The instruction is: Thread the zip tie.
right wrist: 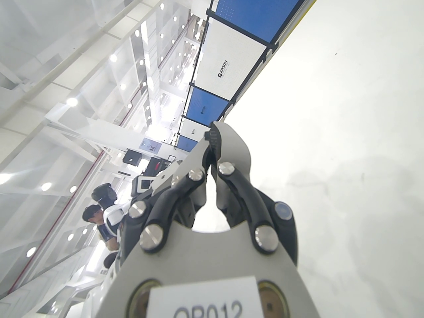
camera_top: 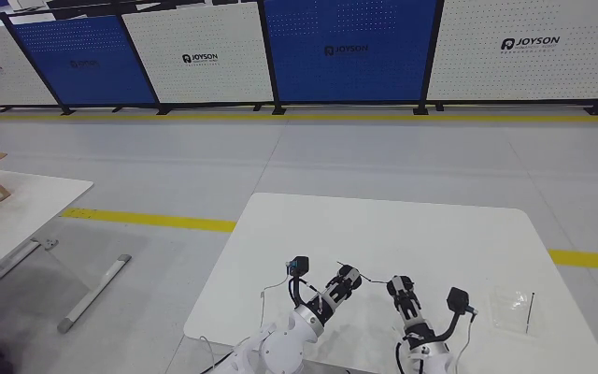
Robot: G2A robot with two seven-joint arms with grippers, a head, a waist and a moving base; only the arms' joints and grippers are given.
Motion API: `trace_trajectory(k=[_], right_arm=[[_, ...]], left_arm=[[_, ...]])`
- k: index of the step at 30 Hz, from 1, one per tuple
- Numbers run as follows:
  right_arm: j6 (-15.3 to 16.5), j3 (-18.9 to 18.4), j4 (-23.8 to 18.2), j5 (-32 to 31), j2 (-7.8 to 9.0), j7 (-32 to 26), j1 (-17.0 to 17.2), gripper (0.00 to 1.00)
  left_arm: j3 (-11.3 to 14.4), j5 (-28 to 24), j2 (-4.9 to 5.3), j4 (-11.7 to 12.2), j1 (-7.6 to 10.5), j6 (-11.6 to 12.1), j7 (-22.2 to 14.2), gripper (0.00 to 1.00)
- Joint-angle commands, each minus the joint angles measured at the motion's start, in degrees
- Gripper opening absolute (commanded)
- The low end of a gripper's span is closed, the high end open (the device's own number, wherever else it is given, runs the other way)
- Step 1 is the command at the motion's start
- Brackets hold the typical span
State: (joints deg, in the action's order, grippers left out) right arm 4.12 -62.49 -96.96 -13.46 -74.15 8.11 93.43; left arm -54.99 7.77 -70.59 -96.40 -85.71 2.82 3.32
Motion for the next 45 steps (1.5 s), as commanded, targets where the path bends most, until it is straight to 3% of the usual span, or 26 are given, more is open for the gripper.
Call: trace_trajectory(k=[1,19,34,45], right_arm=[[-0.31,0.09,0.13,-0.11,-0.09,-0.1,-0.17,0.0],[-1.23,0.17,0.5,-1.16,-0.77,-0.05,-0.32,0.0],[0.14,-0.79,-0.09,-0.95,-1.1,0.17,0.62,0.0],[-1.65,-0.02,0.78,-1.96,-1.6,-0.05,-0.37,0.0]], left_arm=[[0.0,0.0,0.0,0.0,0.0,0.0,0.0,0.0],[0.0,0.0,0.0,0.0,0.0,0.0,0.0,0.0],[0.0,0.0,0.0,0.0,0.0,0.0,0.0,0.0],[0.0,0.0,0.0,0.0,0.0,0.0,0.0,0.0]])
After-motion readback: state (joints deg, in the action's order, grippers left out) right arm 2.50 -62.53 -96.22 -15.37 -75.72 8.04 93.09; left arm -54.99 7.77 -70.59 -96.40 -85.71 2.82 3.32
